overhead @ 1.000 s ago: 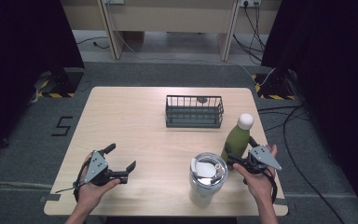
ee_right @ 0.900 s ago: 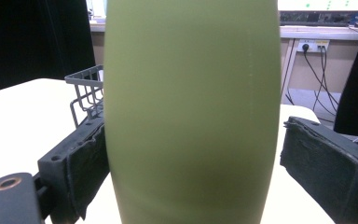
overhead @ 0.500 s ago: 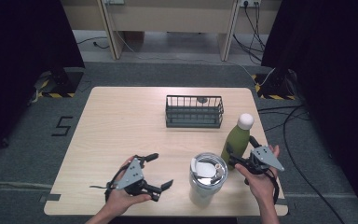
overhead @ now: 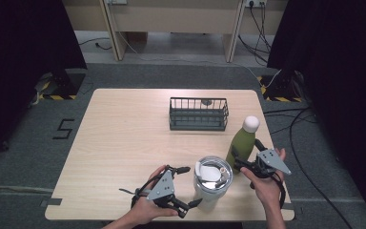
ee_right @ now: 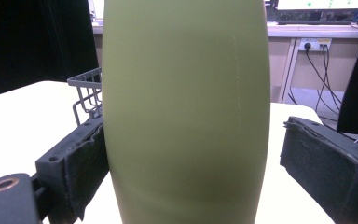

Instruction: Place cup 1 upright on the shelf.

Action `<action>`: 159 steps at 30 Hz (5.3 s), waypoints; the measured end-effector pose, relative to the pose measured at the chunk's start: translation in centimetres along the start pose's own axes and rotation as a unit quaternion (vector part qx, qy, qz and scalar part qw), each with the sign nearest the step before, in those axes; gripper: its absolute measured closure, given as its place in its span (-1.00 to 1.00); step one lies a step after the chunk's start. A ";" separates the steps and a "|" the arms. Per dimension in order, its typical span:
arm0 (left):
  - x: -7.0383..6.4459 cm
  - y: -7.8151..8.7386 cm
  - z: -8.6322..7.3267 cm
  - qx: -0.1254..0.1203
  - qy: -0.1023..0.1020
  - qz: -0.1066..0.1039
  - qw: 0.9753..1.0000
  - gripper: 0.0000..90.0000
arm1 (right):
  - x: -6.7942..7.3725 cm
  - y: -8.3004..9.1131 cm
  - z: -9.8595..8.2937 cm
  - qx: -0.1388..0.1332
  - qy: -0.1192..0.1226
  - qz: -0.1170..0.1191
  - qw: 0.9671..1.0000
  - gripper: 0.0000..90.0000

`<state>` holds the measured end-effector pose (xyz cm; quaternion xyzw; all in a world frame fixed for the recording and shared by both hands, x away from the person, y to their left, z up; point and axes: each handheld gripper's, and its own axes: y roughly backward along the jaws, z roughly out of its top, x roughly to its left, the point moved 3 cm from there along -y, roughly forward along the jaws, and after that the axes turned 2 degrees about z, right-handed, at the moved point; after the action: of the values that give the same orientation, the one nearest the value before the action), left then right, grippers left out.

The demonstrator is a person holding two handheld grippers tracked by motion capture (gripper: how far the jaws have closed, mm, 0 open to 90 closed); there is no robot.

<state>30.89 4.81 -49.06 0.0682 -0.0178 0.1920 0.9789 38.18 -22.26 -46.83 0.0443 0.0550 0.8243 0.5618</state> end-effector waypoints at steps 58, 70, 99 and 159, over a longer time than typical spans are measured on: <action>-1.1 -4.7 -0.5 0.012 -0.023 -0.017 1.000 -0.82 | -0.1 -0.1 -0.3 0.001 -0.005 0.002 1.000 -0.78; -0.7 -4.1 1.0 -0.002 -0.036 -0.008 0.999 -0.82 | -0.1 -0.1 -0.3 0.002 -0.009 0.003 1.000 -0.78; 5.6 -2.5 5.1 -0.026 -0.050 0.071 0.996 -0.81 | 0.0 0.0 -0.5 0.005 -0.010 0.001 1.000 -0.76; 16.2 -4.1 9.0 -0.018 -0.038 0.183 0.982 -0.81 | 0.1 -0.1 -0.8 0.011 -0.010 0.001 1.000 -0.71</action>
<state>47.33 5.82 -39.73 0.0533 -0.0709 0.3645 0.9270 38.08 -22.14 -47.65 0.0586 0.0581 0.8234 0.5614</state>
